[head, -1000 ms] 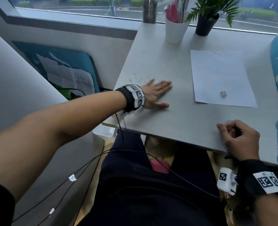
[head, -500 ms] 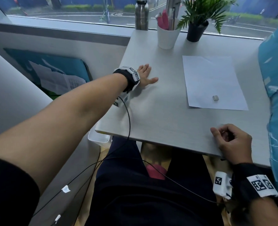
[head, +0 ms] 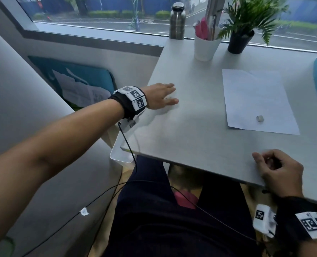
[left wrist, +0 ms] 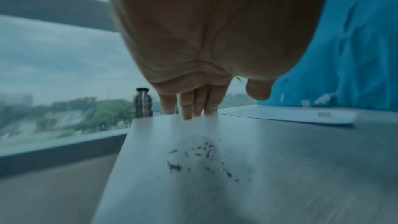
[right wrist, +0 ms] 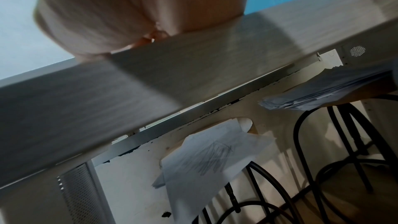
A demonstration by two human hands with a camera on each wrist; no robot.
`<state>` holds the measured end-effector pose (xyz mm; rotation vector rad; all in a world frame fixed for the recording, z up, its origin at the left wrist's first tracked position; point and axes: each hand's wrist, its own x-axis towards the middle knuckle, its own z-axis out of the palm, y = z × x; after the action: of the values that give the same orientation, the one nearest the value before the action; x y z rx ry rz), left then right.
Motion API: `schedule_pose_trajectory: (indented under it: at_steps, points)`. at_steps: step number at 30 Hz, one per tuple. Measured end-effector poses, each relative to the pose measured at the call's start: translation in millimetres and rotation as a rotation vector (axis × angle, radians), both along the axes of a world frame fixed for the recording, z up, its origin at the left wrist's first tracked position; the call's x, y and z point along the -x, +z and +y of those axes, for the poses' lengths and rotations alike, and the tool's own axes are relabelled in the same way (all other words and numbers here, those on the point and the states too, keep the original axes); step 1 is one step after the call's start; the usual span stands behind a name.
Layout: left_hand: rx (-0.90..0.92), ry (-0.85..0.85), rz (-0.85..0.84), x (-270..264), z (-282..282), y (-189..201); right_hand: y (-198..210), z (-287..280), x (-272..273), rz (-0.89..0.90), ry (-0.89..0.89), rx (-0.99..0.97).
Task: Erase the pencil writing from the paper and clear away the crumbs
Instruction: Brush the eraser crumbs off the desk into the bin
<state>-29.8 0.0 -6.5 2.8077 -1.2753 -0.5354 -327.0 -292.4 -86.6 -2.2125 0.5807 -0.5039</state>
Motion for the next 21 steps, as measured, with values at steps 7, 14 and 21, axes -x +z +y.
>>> schedule_pose_trajectory:
  at_steps: [7, 14, 21]
  points:
    - [-0.075, -0.322, 0.047, 53, -47, -33, -1, 0, 1, -0.011, -0.002, -0.013]
    - [-0.093, -0.054, -0.014, 43, -45, -57, 1, 2, -1, -0.023, 0.004, 0.0]
    - [-0.105, 0.087, 0.061, 13, -3, -37, 1, 2, -1, -0.028, 0.007, 0.014]
